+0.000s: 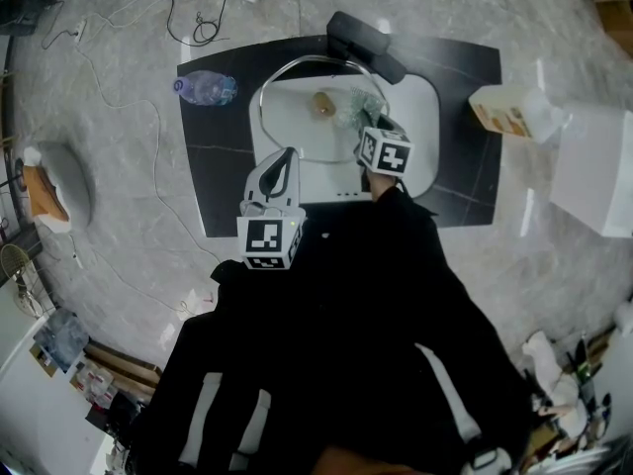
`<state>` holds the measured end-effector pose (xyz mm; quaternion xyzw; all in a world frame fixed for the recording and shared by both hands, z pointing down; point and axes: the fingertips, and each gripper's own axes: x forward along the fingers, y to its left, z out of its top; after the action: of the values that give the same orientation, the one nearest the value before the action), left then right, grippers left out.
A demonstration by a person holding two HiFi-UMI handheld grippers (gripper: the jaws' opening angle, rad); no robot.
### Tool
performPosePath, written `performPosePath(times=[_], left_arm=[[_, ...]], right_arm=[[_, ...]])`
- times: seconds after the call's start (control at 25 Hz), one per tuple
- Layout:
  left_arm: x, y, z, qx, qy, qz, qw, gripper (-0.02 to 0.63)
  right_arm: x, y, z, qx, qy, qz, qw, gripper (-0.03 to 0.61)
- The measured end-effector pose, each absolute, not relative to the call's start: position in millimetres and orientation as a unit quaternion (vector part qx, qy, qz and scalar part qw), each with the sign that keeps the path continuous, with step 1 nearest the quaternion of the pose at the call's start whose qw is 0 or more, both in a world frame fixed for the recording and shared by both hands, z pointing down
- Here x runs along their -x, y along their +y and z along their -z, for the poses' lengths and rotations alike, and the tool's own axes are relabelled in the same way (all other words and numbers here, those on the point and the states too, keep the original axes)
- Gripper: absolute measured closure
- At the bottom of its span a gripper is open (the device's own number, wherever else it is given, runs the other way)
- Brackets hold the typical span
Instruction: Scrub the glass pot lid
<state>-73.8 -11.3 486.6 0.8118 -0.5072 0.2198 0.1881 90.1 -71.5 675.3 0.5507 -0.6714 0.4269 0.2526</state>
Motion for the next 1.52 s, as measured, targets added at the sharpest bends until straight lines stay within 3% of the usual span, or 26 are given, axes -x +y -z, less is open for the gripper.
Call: performPosePath(times=[1.08, 1.52], left_arm=[[72.2, -12.9, -485.4, -0.816, -0.504, -0.214, 0.186, 0.611], [84.9, -10.6, -485.9, -0.809, -0.515, -0.211, 0.189, 0.611]], right_arm=[[-131.1, -54.1, -656.7, -0.585, -0.649, -0.393, 0.287, 0.509], [-112.1, -45.3, -632.4, -0.557, -0.678, -0.415, 0.243, 0.509]])
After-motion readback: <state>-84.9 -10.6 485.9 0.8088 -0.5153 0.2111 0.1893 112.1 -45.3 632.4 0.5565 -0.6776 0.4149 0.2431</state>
